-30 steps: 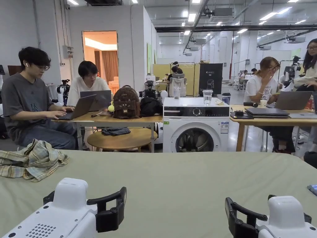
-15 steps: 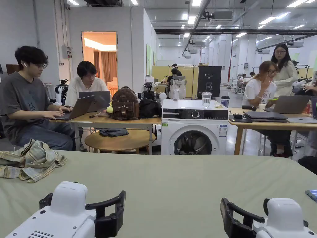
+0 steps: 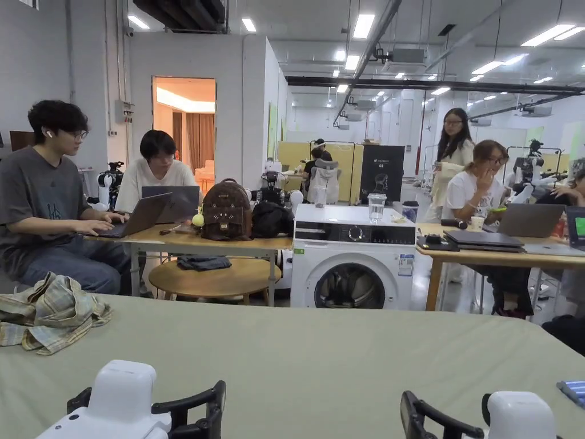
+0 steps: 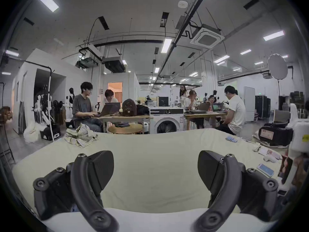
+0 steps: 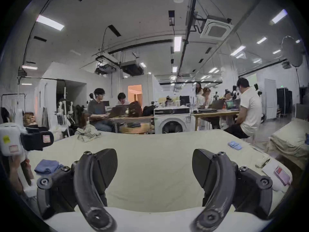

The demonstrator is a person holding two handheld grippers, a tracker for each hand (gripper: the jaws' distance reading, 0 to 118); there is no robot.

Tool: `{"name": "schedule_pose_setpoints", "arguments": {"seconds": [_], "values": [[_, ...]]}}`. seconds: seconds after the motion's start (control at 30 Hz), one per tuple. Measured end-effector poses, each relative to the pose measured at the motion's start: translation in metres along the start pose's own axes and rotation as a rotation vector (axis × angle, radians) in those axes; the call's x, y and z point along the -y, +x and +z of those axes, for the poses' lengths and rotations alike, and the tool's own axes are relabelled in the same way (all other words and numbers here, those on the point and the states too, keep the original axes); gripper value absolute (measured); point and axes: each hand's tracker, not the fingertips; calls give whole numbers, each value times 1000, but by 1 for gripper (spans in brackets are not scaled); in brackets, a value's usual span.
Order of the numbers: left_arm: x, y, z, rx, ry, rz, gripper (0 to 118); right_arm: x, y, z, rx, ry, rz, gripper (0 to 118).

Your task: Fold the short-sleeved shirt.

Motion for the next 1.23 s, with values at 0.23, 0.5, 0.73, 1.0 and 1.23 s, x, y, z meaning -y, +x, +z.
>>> {"name": "schedule_pose_setpoints", "arguments": {"seconds": [0.23,0.5,0.73,1.0,1.23], "values": [[-3,2,5,11,7,-39,102,-8,-7,-6,97,-86,-60,93],[-5,-1,11,17,-16,-30,102,-30,-13,0,98,-187,-131,93],[-7,-7,11,8,-23,-1,102,-35,-12,5,60,-158,-138,93],[-6,-4,11,-10,-7,-5,102,-25,-21,5,41,-143,-78,93],[-7,5,14,10,-5,-34,102,-19,-26,-3,20,-170,-82,93]]}}
